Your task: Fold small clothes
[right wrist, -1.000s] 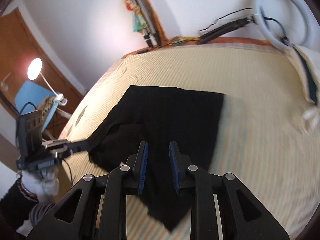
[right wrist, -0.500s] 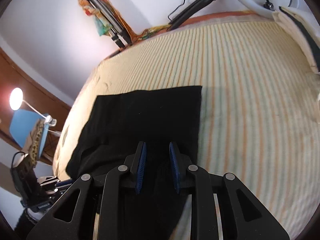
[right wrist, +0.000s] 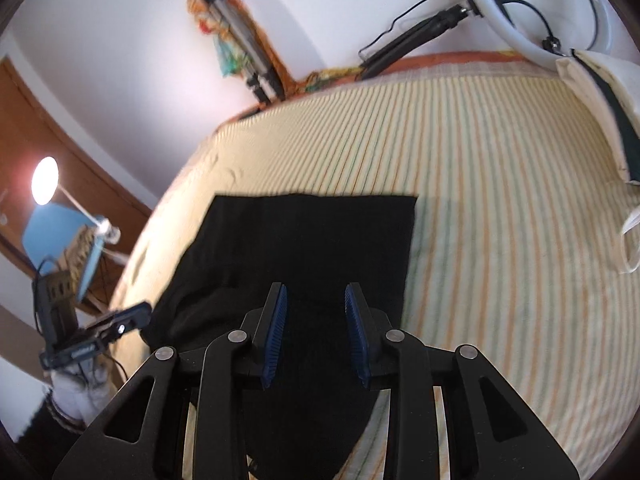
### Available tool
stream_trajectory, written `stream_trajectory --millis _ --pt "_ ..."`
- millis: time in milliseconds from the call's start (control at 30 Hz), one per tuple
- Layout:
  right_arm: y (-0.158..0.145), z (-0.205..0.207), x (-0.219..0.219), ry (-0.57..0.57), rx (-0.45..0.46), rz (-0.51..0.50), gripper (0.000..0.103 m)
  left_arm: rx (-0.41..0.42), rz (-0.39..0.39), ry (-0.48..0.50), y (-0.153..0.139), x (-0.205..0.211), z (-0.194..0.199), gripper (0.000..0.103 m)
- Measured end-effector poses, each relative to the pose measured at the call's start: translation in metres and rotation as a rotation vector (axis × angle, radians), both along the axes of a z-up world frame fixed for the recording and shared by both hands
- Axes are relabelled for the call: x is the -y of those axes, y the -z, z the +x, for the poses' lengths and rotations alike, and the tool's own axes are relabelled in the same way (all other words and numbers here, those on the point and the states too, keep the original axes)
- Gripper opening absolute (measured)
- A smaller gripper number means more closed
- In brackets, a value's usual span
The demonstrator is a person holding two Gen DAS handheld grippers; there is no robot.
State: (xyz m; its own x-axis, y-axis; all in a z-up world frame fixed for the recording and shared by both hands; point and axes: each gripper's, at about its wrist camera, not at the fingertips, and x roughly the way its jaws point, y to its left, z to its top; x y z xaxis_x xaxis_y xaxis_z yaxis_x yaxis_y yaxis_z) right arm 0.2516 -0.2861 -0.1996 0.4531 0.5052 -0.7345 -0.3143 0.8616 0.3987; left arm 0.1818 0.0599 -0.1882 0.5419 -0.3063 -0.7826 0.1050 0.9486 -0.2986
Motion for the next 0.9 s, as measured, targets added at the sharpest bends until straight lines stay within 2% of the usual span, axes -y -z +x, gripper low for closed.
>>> stream_trajectory --millis 233,333,467,533,567,600,700,800,900 --pt "0.011 -0.057 -0.018 -0.102 0.104 -0.256 0.029 0.005 0.03 -0.014 -0.001 -0.012 -0.009 0.037" --pt "0.001 -0.076 -0.015 -0.117 0.137 -0.308 0.029 0.008 0.017 -0.031 -0.004 -0.014 -0.009 0.037" --pt "-0.021 -0.081 -0.012 -0.127 0.16 -0.251 0.03 -0.006 -0.031 -0.044 -0.011 -0.016 -0.014 0.037" --pt "-0.027 -0.076 -0.007 -0.105 0.161 -0.217 0.04 -0.005 -0.059 -0.042 -0.017 -0.016 -0.02 0.04" --pt "-0.029 -0.073 -0.005 -0.092 0.164 -0.202 0.048 -0.005 -0.073 -0.043 -0.02 -0.015 -0.022 0.046" --pt "-0.032 -0.069 -0.001 -0.07 0.17 -0.178 0.05 -0.001 -0.09 -0.047 -0.023 -0.015 -0.025 0.048" --pt "-0.034 -0.054 0.011 -0.019 0.155 -0.121 0.05 -0.005 -0.154 -0.045 -0.032 -0.014 -0.026 0.05" --pt "-0.03 -0.031 0.027 0.04 0.107 -0.049 0.05 -0.005 -0.172 -0.045 -0.037 -0.013 -0.021 0.05" --pt "-0.022 -0.012 0.04 0.084 0.06 0.017 0.05 -0.053 -0.267 -0.082 -0.032 -0.02 -0.019 0.05"
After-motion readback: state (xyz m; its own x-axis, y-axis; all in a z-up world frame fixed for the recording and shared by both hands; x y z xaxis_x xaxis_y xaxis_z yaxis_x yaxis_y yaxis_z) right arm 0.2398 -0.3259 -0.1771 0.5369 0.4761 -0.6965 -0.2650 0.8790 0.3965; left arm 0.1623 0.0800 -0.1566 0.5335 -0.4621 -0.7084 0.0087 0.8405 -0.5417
